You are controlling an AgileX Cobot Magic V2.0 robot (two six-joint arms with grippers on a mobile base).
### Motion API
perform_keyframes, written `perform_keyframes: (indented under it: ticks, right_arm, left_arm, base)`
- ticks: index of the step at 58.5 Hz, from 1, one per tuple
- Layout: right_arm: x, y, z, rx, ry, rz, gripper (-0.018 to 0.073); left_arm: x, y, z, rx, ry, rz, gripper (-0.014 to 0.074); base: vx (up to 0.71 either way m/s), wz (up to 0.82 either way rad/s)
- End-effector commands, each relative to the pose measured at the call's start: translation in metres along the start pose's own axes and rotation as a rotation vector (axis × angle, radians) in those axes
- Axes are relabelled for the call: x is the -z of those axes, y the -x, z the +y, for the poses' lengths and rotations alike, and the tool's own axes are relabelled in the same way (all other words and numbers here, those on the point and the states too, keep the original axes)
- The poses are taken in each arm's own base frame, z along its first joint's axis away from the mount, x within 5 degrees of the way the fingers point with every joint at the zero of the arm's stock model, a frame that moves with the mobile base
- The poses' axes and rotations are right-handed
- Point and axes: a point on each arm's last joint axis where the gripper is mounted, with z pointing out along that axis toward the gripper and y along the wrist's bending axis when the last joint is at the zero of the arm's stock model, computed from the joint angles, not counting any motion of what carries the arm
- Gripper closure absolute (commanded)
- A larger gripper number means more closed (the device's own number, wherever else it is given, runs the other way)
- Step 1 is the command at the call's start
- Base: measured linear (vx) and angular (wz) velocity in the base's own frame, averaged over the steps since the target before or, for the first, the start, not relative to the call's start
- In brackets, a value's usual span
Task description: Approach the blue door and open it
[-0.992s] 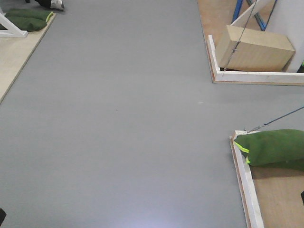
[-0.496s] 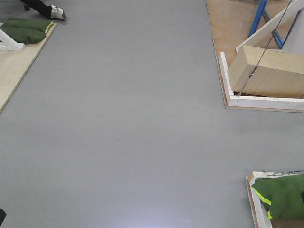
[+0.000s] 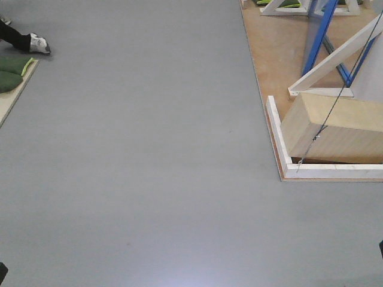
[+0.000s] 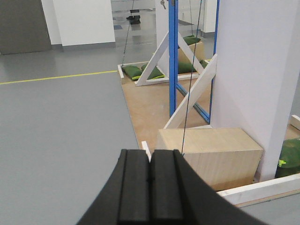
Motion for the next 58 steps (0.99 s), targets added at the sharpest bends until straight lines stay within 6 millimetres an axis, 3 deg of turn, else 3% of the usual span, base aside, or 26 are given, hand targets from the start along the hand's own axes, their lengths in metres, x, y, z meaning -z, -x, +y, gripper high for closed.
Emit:
perform_keyframes:
  ticks: [1, 58]
  right_arm:
    - [0.0003, 0.0064, 0.0002, 0.007, 0.001, -0.081, 0.0561]
    - [0.0003, 0.0067, 0.0002, 0.007, 0.001, -0.084, 0.0561]
  left_arm:
    - [0.0035, 0.0164, -0.0005, 0.012, -0.006, -0.122, 0.0524]
    - [0.0034, 0.0163, -0.0005, 0.012, -0.006, -0.12, 0.0524]
  base:
    - [0.59, -0.13]
    - [0.64, -0.04]
